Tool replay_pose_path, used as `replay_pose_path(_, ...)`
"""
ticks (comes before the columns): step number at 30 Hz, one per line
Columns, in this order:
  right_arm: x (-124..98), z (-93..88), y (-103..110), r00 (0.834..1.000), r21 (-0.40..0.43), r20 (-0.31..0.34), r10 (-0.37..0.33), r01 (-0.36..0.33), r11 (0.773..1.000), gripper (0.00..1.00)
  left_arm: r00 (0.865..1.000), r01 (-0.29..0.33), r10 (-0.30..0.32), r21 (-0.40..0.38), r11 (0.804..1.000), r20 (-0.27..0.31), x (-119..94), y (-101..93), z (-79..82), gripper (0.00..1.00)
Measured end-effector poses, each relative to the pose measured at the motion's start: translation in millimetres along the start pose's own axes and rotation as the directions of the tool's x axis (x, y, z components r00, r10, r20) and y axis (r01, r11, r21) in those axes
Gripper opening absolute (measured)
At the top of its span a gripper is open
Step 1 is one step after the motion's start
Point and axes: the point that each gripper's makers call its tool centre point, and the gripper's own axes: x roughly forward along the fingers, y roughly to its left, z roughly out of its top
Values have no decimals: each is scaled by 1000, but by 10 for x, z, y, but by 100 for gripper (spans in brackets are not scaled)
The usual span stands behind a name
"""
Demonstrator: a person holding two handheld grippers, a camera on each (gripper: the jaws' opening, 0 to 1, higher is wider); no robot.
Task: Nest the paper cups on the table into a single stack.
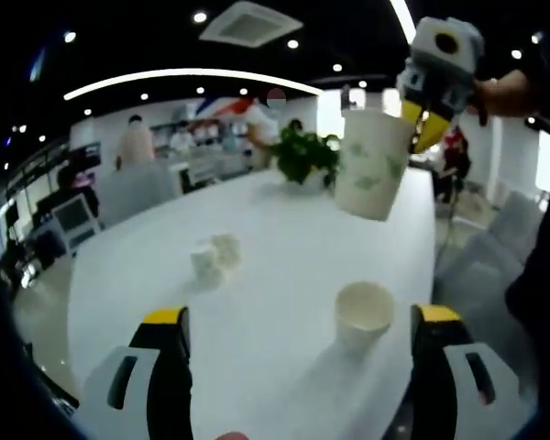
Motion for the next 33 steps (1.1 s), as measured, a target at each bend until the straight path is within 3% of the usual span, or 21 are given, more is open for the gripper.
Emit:
replay_pose_path(12, 376, -206, 301, 994, -4, -47, 94, -95, 996, 0, 1000, -8, 7, -13, 1000, -7, -29, 16, -47, 99)
replay_pose_path(19, 567, -277, 413, 990, -61, -77, 116, -121, 991, 0, 1000, -16, 16, -28, 999, -5, -48, 33, -68, 99)
replay_pose_path(33, 859, -527, 548, 980, -14, -124, 157, -160, 987, 0, 1000, -28, 28, -55, 998, -1, -83, 53, -114, 99)
